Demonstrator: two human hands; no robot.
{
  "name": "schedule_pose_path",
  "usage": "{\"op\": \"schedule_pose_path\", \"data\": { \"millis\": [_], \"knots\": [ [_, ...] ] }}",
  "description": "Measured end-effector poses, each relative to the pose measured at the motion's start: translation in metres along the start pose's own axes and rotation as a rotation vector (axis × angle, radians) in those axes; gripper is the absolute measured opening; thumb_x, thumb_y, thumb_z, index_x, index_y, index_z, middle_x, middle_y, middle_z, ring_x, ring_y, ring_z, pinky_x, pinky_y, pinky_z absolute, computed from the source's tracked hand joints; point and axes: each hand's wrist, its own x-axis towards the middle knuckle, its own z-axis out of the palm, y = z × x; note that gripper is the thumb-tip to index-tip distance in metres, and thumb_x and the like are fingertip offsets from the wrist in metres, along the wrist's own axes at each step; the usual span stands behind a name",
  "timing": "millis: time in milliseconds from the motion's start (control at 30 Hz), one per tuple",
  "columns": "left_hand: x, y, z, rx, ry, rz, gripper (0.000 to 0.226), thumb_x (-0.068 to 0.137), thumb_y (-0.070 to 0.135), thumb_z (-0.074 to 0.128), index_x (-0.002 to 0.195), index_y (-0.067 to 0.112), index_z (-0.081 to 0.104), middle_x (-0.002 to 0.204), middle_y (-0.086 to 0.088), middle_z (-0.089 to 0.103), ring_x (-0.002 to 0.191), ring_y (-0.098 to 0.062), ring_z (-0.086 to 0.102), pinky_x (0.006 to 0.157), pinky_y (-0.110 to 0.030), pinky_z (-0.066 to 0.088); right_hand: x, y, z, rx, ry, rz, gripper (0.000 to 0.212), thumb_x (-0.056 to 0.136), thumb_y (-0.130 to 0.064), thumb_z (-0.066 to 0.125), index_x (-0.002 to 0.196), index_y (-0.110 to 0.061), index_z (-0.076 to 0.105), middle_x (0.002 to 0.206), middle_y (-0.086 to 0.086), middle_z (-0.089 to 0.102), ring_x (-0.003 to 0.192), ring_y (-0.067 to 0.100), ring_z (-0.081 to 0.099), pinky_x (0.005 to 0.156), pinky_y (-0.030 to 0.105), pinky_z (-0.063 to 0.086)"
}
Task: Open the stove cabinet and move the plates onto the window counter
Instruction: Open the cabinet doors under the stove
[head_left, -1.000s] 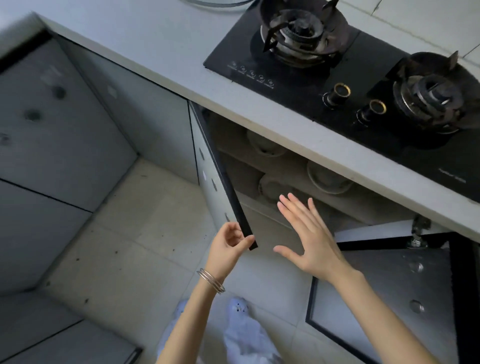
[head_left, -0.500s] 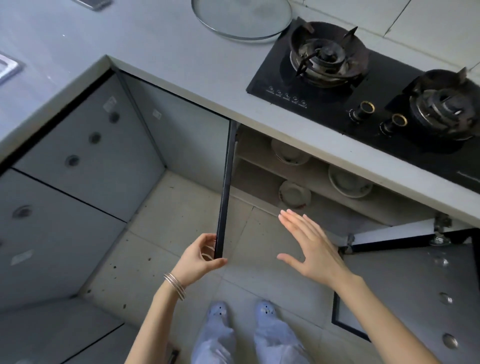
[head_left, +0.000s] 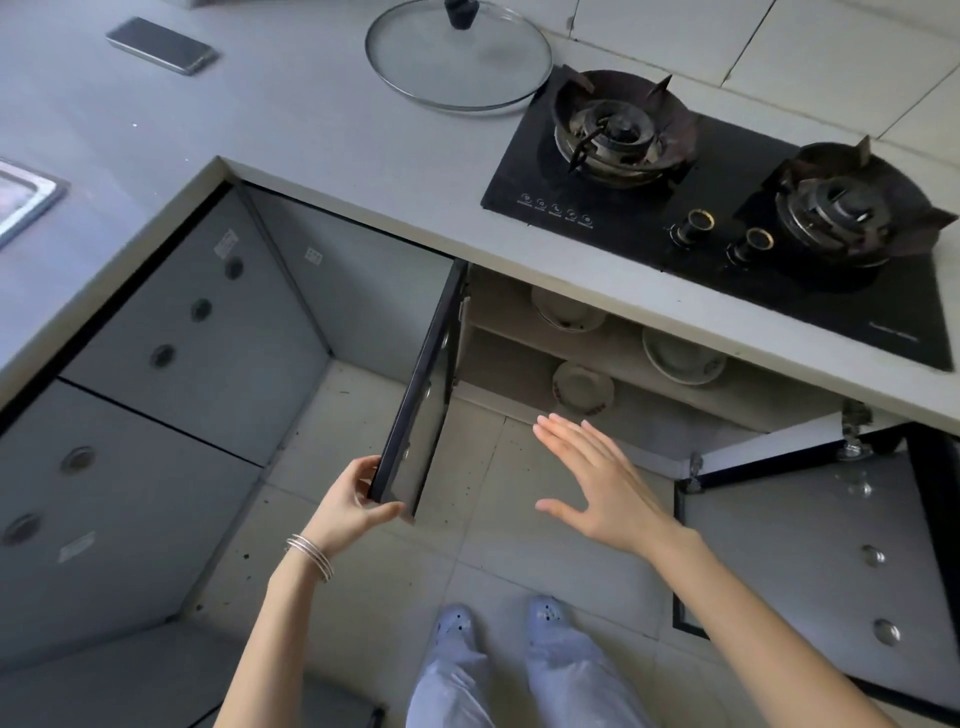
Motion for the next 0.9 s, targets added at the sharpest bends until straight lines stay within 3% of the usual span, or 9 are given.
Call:
{"op": "schedule_pose_path", "data": {
  "millis": [167,333,433,600,700,900],
  "knots": [
    [-0.004,0.002,-0.017,0.159,0.092,-0.003,0.067,0.063,0.028,0.078,0.123,0.021,0.049,0.114,-0.003,0.053,0.108,-0.020,0.052,0.097,-0.038,0.041,-0.002,-0.004,-0.005,-0.015,0.017,0.024,0.076,0.085,-0.058,0.045,0.147,-0.022,0.020,0.154,-0.006,0.021,0.143,0.004,0.008,0.118,0.031,0.005],
    [-0.025,0.029,-0.011,0.394,0.322,0.233,0.072,0.063,0.046,0.054,0.127,0.013,0.051,0.119,0.001,0.048,0.112,-0.019,0.040,0.097,-0.028,0.028,-0.020,0.003,-0.015,-0.012,0.040,0.098,0.076,0.085,-0.060,0.042,0.147,-0.023,0.019,0.154,-0.007,0.020,0.142,0.004,0.010,0.118,0.034,0.008],
    [-0.026,0.057,0.011,0.483,0.242,0.431,0.066,0.068,0.045,0.047,0.125,0.013,0.052,0.116,0.003,0.053,0.107,-0.015,0.043,0.092,-0.023,0.029,-0.038,0.012,-0.023,-0.028,0.050,0.144,0.076,0.085,-0.062,0.039,0.147,-0.023,0.018,0.154,-0.009,0.018,0.142,0.003,0.009,0.118,0.033,0.007],
    [-0.012,0.104,0.068,0.398,0.088,0.608,0.051,0.078,0.037,0.051,0.123,0.013,0.054,0.118,0.005,0.055,0.110,-0.009,0.048,0.095,-0.021,0.036,-0.068,0.039,-0.041,-0.002,0.119,0.239,0.075,0.083,-0.062,0.039,0.146,-0.023,0.022,0.152,-0.009,0.023,0.141,0.004,0.015,0.117,0.028,0.006],
    [0.000,0.127,0.107,0.376,0.025,0.649,0.049,0.080,0.039,0.052,0.123,0.015,0.054,0.116,0.007,0.055,0.110,-0.007,0.049,0.097,-0.017,0.035,-0.082,0.060,-0.051,0.031,0.163,0.287,0.076,0.082,-0.062,0.040,0.145,-0.021,0.027,0.150,-0.007,0.030,0.139,0.005,0.020,0.116,0.028,0.010],
    [0.029,0.156,0.176,0.357,-0.024,0.639,0.046,0.080,0.040,0.054,0.117,0.014,0.057,0.108,0.007,0.058,0.101,-0.006,0.054,0.091,-0.026,0.043,-0.095,0.111,-0.071,0.242,0.197,0.391,0.072,0.080,-0.061,0.046,0.142,-0.026,0.033,0.144,-0.011,0.038,0.131,0.005,0.034,0.104,0.018,0.024]
  ]
}}
